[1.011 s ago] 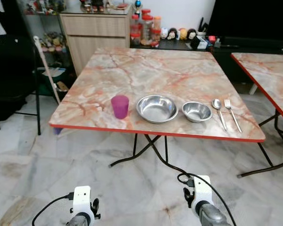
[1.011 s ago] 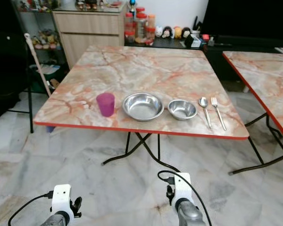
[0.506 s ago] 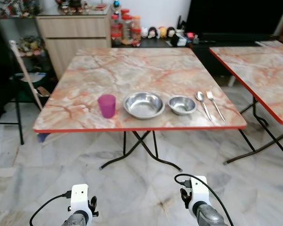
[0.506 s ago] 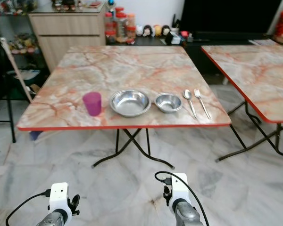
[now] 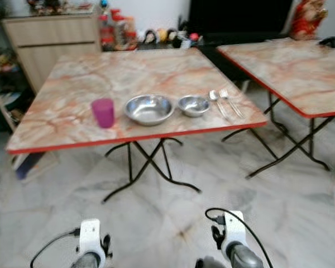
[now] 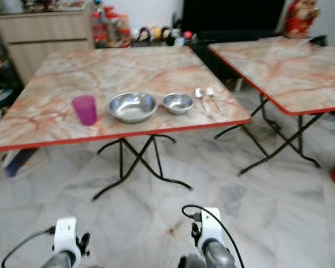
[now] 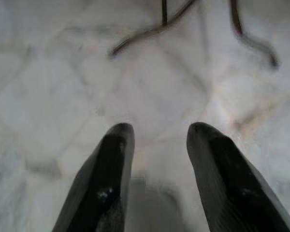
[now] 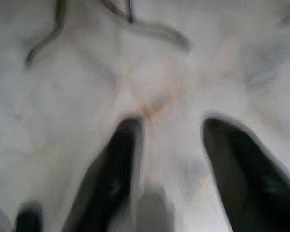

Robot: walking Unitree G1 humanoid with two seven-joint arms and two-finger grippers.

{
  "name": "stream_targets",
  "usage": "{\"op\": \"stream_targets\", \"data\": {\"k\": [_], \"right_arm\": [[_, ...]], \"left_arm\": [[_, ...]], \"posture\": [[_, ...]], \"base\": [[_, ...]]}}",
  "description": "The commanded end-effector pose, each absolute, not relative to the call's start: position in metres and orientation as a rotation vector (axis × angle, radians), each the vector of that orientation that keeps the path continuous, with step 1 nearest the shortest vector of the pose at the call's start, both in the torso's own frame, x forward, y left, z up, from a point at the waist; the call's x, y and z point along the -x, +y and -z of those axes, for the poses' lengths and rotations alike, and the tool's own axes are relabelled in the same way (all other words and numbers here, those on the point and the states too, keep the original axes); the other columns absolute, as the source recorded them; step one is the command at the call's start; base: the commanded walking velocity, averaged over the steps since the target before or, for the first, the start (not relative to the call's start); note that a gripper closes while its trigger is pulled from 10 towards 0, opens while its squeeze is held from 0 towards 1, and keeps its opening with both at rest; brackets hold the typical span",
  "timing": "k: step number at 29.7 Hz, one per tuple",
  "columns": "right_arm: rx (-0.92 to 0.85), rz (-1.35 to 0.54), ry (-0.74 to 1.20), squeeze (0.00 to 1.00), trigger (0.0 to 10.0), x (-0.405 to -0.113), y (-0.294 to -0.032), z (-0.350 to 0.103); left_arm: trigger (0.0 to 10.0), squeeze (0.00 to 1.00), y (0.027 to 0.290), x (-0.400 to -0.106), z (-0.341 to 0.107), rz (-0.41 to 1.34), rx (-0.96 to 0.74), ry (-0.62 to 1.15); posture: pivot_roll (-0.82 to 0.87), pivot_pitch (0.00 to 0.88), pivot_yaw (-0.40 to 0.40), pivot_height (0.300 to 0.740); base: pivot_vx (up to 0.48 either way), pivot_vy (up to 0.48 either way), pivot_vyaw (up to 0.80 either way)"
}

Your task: Setting the table

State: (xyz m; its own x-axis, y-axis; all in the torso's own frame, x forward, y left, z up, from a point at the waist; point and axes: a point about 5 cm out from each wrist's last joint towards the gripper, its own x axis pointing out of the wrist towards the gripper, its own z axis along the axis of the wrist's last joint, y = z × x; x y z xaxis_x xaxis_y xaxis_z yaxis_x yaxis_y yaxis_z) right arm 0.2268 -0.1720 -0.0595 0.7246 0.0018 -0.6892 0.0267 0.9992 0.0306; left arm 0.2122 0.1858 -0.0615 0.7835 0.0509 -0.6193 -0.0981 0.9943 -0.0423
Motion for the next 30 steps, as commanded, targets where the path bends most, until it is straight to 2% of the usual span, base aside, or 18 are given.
{"op": "stream_targets", "data": {"k": [1, 9, 23, 30], "right_arm": [[-0.042, 0.001, 0.757, 0.0, 10.0, -0.2281, -0.1652, 0.0592], [-0.09, 0.022, 0.734, 0.0, 10.0, -0.2297, -0.1653, 0.0576], [-0.092, -0.001, 0.74, 0.0, 10.0, -0.2293, -0.1635, 0.0581], [-0.093, -0.002, 0.738, 0.0, 10.0, -0.2301, -0.1631, 0.0576]], "left_arm": [[10.0, 0.0, 0.1888, -0.2142, 0.0603, -0.073, 0.076, 0.667], [10.0, 0.0, 0.1891, -0.2131, 0.0612, -0.075, 0.07, 0.677], [10.0, 0.0, 0.1927, -0.2107, 0.0622, -0.094, 0.076, 0.682], [10.0, 0.0, 0.1935, -0.2123, 0.0612, -0.097, 0.077, 0.677]], "posture": [[0.12, 0.0, -0.037, 0.645], [0.12, 0.0, -0.032, 0.645], [0.12, 0.0, -0.036, 0.74], [0.12, 0.0, -0.036, 0.74]], "base": [[0.0, 0.0, 0.0], [0.0, 0.0, 0.0], [0.0, 0.0, 0.0], [0.0, 0.0, 0.0]]}}
